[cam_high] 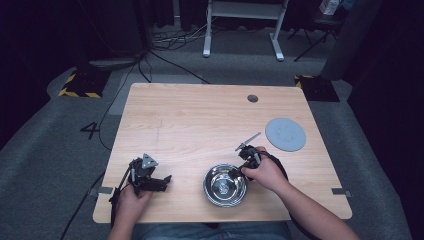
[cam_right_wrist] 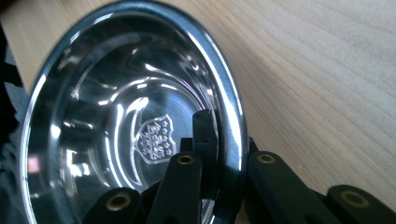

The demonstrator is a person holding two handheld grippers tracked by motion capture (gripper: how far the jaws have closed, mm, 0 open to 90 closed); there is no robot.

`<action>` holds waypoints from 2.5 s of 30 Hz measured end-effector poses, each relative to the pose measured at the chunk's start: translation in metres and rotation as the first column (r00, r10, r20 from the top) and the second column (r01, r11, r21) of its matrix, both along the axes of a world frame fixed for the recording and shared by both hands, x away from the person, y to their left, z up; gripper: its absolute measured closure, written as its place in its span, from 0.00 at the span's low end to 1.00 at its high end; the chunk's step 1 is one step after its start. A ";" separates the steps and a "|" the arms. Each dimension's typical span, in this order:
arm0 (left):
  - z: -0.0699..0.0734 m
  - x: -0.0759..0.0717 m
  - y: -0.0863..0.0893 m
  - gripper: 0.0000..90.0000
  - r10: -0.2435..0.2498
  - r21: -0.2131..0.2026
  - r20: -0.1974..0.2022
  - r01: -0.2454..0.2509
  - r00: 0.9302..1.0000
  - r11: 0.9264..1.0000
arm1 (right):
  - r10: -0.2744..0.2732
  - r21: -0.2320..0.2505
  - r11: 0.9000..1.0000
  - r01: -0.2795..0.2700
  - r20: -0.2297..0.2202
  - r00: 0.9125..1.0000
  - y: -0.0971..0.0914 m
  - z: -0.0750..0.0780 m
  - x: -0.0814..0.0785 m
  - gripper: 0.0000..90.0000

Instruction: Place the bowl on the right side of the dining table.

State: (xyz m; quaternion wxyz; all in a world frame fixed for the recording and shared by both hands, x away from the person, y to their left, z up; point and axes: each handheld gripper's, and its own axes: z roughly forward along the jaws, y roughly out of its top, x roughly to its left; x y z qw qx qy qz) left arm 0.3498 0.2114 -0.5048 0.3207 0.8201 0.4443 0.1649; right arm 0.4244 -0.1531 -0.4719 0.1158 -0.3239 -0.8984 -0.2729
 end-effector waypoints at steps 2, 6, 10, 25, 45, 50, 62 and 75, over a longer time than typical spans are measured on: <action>0.000 0.000 0.000 0.08 0.000 -0.002 0.000 0.000 1.000 1.000 | 0.003 -0.011 1.000 -0.003 0.022 1.000 0.001 0.003 -0.001 0.97; 0.000 0.000 0.000 0.08 0.000 -0.002 0.000 0.000 1.000 1.000 | 0.007 -0.033 0.999 -0.005 0.068 0.998 0.004 0.009 -0.005 0.97; 0.000 0.000 0.000 0.08 0.000 -0.002 0.001 0.000 1.000 1.000 | 0.019 -0.045 0.999 -0.014 0.116 0.993 0.008 0.020 -0.010 0.97; 0.000 0.000 0.000 0.08 0.000 -0.002 0.000 0.000 1.000 1.000 | 0.010 -0.016 1.000 -0.007 0.193 0.981 0.004 0.048 -0.008 0.97; 0.000 0.000 0.000 0.08 0.000 -0.002 0.000 0.000 1.000 1.000 | -0.051 0.017 0.999 0.048 0.280 0.959 -0.016 0.084 0.007 0.97; 0.000 0.000 0.000 0.08 0.000 -0.001 0.001 0.000 1.000 1.000 | -0.071 0.018 0.997 0.069 0.304 0.950 -0.023 0.093 0.014 0.97; 0.000 0.000 0.000 0.08 0.000 -0.002 0.001 0.000 1.000 1.000 | -0.129 0.030 0.991 0.127 0.336 0.933 -0.041 0.110 0.029 0.97; 0.000 0.000 0.000 0.08 0.000 -0.007 -0.006 0.000 1.000 1.000 | -0.230 0.045 0.972 0.229 0.355 0.906 -0.072 0.121 0.052 0.97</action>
